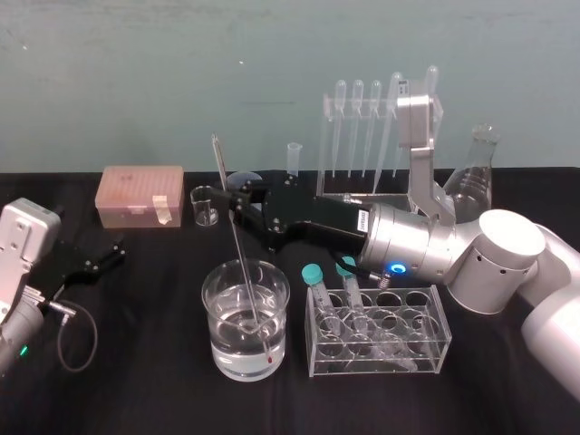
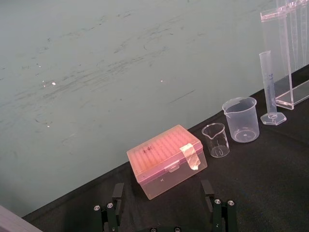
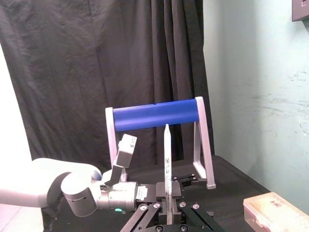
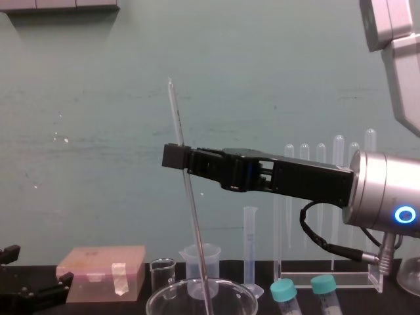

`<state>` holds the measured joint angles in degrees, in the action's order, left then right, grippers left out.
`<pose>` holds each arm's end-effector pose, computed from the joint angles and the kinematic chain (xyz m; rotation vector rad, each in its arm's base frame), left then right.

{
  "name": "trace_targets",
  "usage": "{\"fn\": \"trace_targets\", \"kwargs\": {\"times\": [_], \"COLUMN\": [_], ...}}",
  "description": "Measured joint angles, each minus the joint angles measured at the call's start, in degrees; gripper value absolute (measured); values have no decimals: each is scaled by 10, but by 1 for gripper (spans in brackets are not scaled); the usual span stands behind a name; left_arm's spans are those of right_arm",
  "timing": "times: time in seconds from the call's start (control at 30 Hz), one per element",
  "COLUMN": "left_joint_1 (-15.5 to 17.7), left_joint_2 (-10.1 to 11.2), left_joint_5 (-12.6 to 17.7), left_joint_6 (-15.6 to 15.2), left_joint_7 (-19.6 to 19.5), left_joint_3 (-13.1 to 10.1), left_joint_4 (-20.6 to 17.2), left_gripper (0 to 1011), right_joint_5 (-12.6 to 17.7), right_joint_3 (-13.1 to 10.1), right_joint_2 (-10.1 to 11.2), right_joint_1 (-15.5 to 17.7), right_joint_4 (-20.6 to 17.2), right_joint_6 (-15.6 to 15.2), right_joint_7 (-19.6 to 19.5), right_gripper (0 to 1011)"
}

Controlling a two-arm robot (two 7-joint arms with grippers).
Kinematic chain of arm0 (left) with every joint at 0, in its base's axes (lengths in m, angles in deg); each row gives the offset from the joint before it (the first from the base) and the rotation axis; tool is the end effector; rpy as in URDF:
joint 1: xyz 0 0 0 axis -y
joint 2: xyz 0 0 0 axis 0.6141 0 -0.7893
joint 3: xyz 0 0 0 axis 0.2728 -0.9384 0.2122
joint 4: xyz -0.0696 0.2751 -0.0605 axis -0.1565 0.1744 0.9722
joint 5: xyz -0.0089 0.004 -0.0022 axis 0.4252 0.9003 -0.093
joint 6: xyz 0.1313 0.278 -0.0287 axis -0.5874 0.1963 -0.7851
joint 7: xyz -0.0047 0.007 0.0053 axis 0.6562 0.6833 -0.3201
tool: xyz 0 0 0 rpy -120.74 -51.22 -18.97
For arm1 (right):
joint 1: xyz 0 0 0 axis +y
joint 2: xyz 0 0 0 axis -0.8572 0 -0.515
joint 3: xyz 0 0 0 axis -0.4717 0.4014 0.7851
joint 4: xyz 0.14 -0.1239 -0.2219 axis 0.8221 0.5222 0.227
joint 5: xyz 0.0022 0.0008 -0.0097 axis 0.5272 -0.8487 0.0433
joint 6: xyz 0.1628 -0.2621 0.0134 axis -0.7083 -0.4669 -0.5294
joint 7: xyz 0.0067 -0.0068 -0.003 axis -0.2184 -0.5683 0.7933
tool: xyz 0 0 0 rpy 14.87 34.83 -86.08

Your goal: Hold the thermometer with one hand and immerse one end into the beaker, then reinsert it into the test tube rack.

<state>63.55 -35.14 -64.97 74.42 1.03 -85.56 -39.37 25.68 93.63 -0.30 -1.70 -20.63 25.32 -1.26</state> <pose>0.3581 0.0827 -0.3022 0.3043 -0.2851 1.2481 0.4368 0.0339 -0.2183 0.1496 0.0252 -0.2378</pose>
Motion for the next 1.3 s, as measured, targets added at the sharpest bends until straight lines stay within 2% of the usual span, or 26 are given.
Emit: {"fn": "trace_targets", "kwargs": {"times": [0.43, 0.67, 0.87, 0.9, 1.0, 1.2, 1.3], "left_joint_1": [0, 0, 0, 0, 0, 0, 0], "left_joint_2": [0, 0, 0, 0, 0, 0, 0], "left_joint_5": [0, 0, 0, 0, 0, 0, 0], "left_joint_6": [0, 0, 0, 0, 0, 0, 0], "left_joint_7": [0, 0, 0, 0, 0, 0, 0], "left_joint_3": [0, 0, 0, 0, 0, 0, 0], "left_joint_4": [0, 0, 0, 0, 0, 0, 0], "left_gripper": [1008, 1008, 1008, 1008, 1008, 1008, 1008], "right_joint_5": [0, 19, 70, 85, 100, 94, 83], "right_joint_3": [0, -10, -37, -48, -62, -101, -123], "right_joint_2": [0, 3, 9, 11, 14, 39, 66], "right_joint_1": [-1, -10, -41, -50, -63, -85, -77], "right_joint_4": [1, -17, -56, -66, -77, -87, -92], "right_joint_6": [0, -16, -47, -53, -54, -23, -10], "right_joint_7": [1, 2, 10, 10, 9, -37, -74], "right_gripper": [56, 56, 56, 56, 57, 57, 57]}}
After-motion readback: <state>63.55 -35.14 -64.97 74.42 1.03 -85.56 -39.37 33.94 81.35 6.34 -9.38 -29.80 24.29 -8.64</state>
